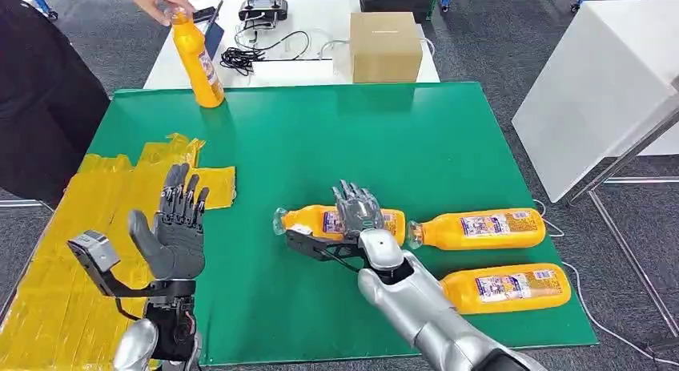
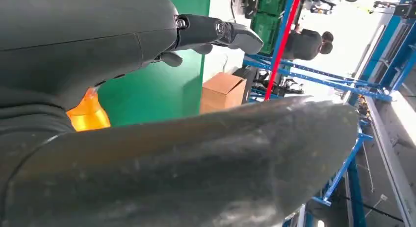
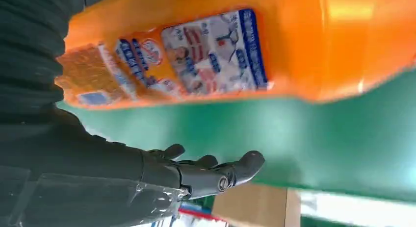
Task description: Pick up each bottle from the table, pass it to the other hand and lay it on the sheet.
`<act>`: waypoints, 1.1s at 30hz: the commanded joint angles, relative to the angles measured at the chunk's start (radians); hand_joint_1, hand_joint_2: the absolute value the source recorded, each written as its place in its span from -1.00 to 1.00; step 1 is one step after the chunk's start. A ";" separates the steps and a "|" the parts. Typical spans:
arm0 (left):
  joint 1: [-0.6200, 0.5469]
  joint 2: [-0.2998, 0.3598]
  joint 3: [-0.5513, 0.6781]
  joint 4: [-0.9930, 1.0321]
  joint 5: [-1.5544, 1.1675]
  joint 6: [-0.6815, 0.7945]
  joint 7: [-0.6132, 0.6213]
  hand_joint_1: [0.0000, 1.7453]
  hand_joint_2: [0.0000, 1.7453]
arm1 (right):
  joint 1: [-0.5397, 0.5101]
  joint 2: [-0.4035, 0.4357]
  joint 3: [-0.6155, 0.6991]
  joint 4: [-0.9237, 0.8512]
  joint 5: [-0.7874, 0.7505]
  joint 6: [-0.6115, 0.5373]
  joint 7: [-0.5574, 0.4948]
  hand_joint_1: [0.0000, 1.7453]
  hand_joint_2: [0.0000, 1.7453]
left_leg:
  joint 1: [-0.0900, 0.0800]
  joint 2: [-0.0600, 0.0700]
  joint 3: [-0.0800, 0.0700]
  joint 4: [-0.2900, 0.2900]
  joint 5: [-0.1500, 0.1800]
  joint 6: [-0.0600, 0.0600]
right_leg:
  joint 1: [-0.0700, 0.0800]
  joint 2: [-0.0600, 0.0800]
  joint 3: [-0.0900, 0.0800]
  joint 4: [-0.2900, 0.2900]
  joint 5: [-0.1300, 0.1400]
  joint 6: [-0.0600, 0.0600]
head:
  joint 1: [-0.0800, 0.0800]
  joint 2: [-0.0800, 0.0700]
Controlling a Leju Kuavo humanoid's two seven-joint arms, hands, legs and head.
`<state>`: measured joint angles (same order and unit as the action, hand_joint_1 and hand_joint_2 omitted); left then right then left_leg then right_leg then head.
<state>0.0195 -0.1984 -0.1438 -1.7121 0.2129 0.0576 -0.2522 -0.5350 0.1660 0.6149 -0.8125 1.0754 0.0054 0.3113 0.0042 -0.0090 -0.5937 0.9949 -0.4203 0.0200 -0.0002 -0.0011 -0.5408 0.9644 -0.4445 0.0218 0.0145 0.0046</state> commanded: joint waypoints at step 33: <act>-0.044 0.035 -0.046 0.053 0.025 0.060 0.044 -1.00 -1.00 | 0.046 -0.100 0.036 0.117 0.049 0.213 0.120 1.00 1.00 | 0.001 -0.006 0.013 -0.002 0.001 -0.001 | 0.000 -0.007 0.013 -0.004 0.000 0.000 | 0.001 0.000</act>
<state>-0.0094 -0.1835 -0.1686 -1.7121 0.2361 0.1110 -0.2136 -0.5439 0.1251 0.6462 -0.7271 1.1231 0.1972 0.4234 0.0039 -0.0097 -0.5812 0.9948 -0.4207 0.0201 -0.0009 -0.0016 -0.5345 0.9638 -0.4447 0.0218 0.0153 0.0046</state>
